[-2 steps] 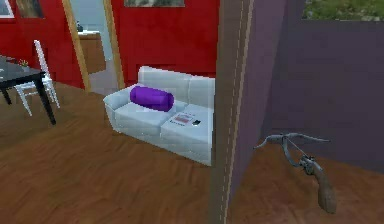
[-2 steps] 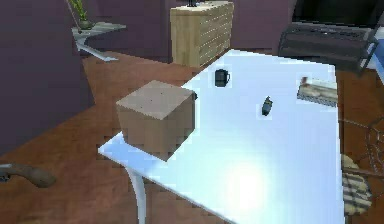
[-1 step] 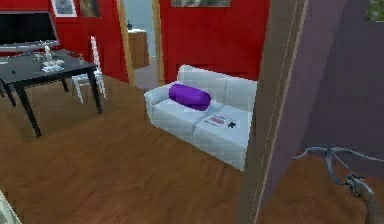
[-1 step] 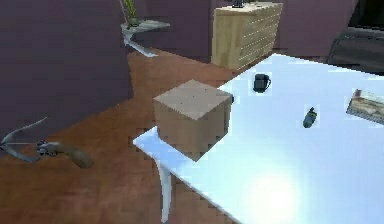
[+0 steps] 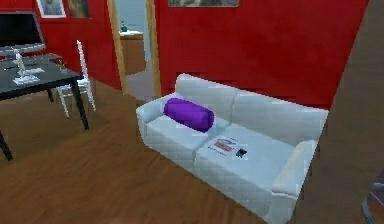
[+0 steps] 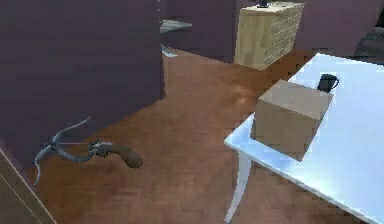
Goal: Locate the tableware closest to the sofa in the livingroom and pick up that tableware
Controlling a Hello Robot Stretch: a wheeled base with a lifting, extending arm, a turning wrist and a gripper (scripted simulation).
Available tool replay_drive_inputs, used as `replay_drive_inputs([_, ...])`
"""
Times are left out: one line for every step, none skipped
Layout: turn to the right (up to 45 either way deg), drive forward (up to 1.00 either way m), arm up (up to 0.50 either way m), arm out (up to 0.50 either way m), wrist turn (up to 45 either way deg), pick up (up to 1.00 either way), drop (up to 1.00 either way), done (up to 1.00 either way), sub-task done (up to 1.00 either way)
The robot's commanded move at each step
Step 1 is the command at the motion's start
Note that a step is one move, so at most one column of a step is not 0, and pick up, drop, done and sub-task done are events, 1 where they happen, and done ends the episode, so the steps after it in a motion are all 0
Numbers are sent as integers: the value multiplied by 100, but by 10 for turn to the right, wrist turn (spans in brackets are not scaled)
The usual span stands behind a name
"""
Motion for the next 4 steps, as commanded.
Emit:
replay_drive_inputs([270,0,0,0,0,0,0,0,0])
replay_drive_inputs([0,15,0,0,0,0,0,0,0])
replay_drive_inputs([-450,0,0,0,0,0,0,0,0])
replay_drive_inputs([-450,0,0,0,0,0,0,0,0])
